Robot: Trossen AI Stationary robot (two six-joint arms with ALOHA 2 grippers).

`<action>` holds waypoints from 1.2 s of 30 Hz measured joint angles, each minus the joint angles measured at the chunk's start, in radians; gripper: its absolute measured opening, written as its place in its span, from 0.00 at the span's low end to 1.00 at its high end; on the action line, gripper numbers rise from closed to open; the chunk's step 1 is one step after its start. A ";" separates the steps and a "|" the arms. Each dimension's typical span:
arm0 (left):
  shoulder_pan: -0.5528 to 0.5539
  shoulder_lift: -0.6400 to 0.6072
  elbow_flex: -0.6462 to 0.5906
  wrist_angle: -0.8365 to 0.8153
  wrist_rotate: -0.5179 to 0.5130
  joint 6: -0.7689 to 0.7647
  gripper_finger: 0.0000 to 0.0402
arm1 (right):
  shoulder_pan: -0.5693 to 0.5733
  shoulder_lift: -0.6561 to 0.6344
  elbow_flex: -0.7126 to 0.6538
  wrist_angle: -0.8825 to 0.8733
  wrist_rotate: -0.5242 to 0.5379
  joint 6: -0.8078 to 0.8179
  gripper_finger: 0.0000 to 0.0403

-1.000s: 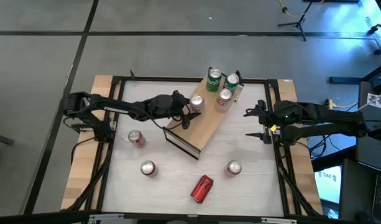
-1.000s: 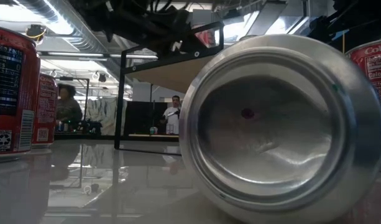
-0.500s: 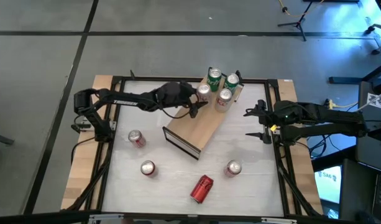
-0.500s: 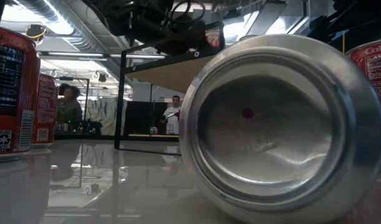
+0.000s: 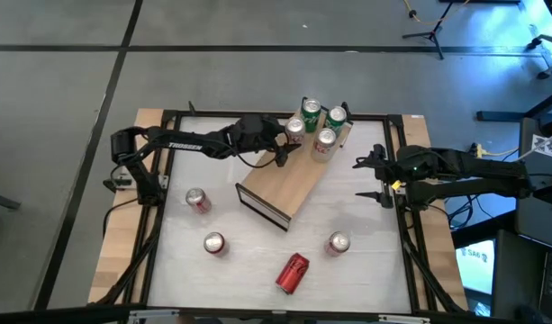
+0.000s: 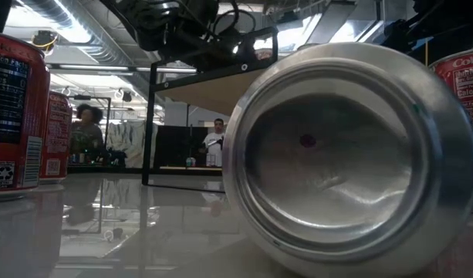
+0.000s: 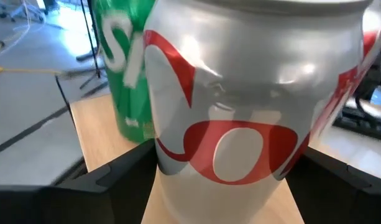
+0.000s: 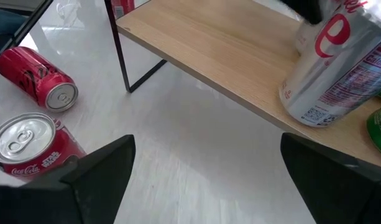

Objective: Place canned beverage on shelf
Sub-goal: Put the red-silver soda can on the shelf aligned with the other red-silver soda can

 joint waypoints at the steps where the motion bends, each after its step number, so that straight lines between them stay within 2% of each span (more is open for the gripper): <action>1: 0.000 0.008 0.000 0.000 0.001 0.000 0.76 | 0.000 0.000 0.000 0.001 0.000 0.000 0.99; 28: 0.000 0.017 0.000 0.003 -0.002 -0.002 0.76 | 0.000 0.000 0.000 0.001 0.000 0.000 0.99; 36: -0.001 0.018 0.000 0.003 0.003 -0.003 0.87 | 0.000 0.000 0.000 0.001 0.000 0.000 0.99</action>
